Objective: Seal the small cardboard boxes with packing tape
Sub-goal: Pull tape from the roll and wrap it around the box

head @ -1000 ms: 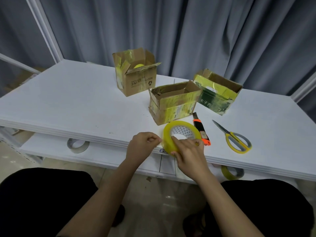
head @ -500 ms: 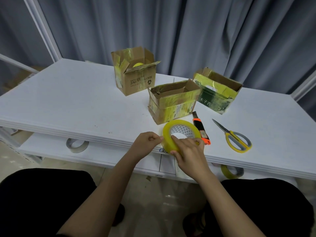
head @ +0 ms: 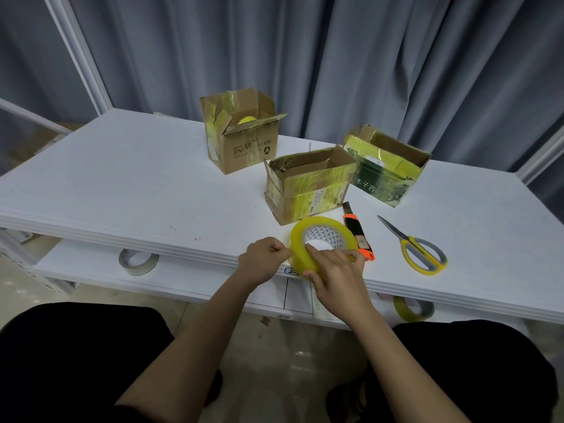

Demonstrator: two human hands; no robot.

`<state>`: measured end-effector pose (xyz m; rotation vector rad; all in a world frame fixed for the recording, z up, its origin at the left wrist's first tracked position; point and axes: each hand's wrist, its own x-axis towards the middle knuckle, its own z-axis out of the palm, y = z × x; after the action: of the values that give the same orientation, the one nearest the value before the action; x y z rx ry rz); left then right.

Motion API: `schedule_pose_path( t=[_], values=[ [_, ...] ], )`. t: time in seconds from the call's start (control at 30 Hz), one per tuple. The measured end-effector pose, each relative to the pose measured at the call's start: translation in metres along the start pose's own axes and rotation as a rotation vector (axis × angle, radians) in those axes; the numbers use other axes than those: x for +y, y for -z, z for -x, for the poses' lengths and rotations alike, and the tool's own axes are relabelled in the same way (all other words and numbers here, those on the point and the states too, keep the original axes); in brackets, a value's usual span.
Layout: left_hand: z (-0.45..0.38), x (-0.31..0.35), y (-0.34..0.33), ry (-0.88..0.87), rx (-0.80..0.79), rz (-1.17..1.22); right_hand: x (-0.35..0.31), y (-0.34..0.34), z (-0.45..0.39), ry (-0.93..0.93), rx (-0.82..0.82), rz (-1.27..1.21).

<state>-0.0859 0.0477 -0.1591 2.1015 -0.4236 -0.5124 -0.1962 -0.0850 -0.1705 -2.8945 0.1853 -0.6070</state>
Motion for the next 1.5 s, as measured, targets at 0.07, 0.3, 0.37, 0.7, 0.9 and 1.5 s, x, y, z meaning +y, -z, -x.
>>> schedule_pose_path(
  t=[0.07, 0.3, 0.37, 0.7, 0.9, 1.5],
  values=[
    [0.001, -0.005, -0.001, -0.034, 0.07, -0.007, 0.0, 0.0, 0.0, -0.01, -0.011, 0.008],
    [0.012, -0.021, -0.008, -0.265, 0.194, 0.143, -0.001, -0.002, -0.001, -0.032, -0.009, 0.065],
    [0.012, -0.024, -0.006, -0.355, 0.241, 0.07, -0.001, -0.003, -0.005, -0.055, -0.017, 0.076],
    [-0.013, -0.015, -0.003, -0.274, 0.115, 0.0, 0.0, -0.004, -0.006, -0.072, -0.03, 0.002],
    [-0.031, -0.004, 0.004, -0.193, 0.013, 0.007, 0.003, -0.004, -0.005, -0.067, -0.032, -0.005],
    [-0.035, -0.012, 0.019, -0.285, -0.154, -0.022, 0.009, -0.003, -0.004, -0.036, 0.031, -0.016]
  ],
)
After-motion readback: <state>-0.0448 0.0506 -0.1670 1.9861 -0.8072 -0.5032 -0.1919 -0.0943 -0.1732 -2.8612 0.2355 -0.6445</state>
